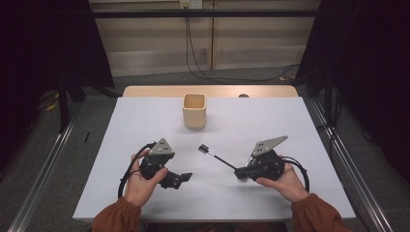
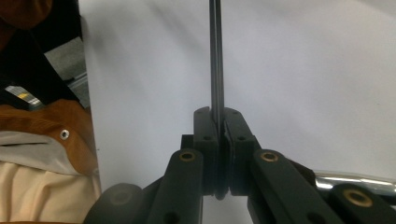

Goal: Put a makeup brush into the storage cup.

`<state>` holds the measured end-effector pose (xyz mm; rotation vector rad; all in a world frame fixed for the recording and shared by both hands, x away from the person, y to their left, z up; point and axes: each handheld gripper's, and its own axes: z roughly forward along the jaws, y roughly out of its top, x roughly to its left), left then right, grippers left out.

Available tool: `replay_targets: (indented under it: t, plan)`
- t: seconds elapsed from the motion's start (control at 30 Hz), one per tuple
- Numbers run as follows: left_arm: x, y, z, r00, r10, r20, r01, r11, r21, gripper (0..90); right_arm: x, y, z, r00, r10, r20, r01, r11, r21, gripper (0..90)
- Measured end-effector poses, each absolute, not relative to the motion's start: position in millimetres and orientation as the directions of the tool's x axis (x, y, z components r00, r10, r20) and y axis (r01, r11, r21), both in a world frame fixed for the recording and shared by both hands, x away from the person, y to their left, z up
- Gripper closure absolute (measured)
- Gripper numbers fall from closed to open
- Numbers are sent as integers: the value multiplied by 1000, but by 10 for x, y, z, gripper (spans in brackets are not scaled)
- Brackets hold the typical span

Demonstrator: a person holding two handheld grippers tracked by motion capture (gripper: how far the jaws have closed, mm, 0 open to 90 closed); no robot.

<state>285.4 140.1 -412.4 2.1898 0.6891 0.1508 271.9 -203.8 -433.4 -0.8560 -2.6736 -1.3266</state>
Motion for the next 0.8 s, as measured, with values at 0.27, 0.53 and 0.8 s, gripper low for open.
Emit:
replay_targets:
  t: [0.27, 0.53, 0.8]
  plan:
    - [2839, 1394, -4185, 841, 533, -93, 417, -529, 739, 48, 2657, -2039, -4364, -851, 447, 276, 474, 428, 770, 857]
    - [2827, 1423, -4166, 845, 528, -86, 403, -522, 752, 43, 2600, -2027, -4363, -863, 451, 229, 411, 361, 837, 857]
    - [2806, 1381, -4190, 852, 518, -80, 386, -517, 764, 41, 2570, -2016, -4337, -869, 442, 224, 382, 311, 870, 857]
